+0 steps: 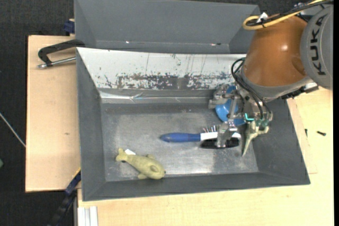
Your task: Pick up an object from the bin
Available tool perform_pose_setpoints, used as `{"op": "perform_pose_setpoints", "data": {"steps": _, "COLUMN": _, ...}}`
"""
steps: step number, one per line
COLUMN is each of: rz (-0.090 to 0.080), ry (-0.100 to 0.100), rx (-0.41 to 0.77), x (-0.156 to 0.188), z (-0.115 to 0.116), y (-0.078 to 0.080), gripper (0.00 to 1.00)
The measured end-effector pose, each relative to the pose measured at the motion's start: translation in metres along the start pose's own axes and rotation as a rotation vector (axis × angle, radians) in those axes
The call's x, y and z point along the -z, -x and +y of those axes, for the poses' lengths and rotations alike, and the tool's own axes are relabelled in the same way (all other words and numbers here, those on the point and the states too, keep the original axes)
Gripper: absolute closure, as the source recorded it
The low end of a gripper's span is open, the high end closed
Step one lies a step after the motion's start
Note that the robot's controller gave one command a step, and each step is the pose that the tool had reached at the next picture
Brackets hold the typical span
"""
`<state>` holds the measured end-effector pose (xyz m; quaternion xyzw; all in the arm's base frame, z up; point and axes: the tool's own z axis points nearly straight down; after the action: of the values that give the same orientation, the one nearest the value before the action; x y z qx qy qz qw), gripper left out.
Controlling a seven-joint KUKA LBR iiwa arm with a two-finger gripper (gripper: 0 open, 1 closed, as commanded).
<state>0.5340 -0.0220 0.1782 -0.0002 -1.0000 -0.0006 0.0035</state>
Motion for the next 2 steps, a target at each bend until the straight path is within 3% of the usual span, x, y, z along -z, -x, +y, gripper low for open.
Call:
{"op": "perform_pose_setpoints", "data": {"steps": 1, "rz": -0.012, "ry": 0.0, "rx": 0.043, "x": -0.1082, "z": -0.0273, "y": 0.0086, "gripper": 0.0}}
{"op": "perform_pose_setpoints", "data": {"steps": 2, "rz": -0.011, "ry": -0.001, "rx": 0.043, "x": -0.1056, "z": -0.0267, "y": 0.0102, "gripper": 0.0}}
